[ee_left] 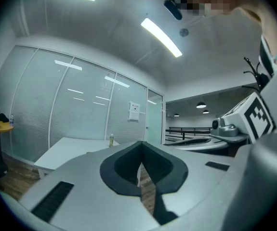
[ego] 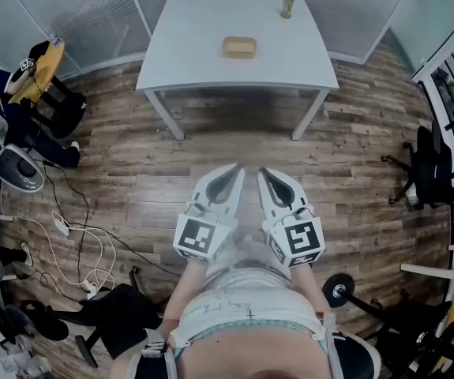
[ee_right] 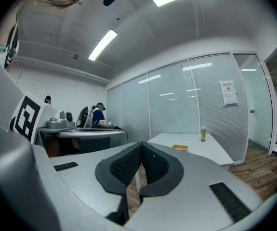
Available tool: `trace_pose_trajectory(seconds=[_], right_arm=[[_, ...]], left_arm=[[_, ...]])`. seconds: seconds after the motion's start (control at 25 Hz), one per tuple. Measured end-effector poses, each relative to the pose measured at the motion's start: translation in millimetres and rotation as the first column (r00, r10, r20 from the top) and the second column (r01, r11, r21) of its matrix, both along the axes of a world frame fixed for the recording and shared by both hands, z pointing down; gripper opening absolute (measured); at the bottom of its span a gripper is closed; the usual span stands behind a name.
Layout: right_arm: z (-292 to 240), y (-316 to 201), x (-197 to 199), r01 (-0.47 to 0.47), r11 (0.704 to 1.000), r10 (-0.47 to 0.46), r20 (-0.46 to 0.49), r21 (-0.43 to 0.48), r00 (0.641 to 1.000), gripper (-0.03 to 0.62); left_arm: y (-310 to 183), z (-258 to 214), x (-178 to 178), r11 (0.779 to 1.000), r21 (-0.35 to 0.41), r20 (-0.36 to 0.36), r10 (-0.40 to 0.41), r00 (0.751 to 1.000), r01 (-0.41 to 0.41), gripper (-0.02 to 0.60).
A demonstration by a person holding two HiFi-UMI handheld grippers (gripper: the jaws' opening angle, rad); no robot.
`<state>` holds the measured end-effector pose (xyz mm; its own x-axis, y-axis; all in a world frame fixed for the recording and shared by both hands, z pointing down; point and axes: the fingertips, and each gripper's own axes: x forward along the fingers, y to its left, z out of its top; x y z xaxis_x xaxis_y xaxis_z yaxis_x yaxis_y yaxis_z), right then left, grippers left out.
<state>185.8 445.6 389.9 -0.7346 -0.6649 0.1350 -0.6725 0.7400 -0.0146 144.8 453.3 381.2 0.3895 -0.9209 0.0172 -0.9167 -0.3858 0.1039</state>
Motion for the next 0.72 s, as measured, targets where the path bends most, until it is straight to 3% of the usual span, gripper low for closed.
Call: trace_pose_trajectory(seconds=[0.72], right_arm=[[-14.4, -154.1, -87.7, -0.092, 0.993, 0.093, -0.011, 0.069, 0.996, 0.0]], left_arm=[[-161.1, -8.8, -78.5, 0.991, 0.029, -0.003, 0.127, 0.992, -0.127, 0.0]])
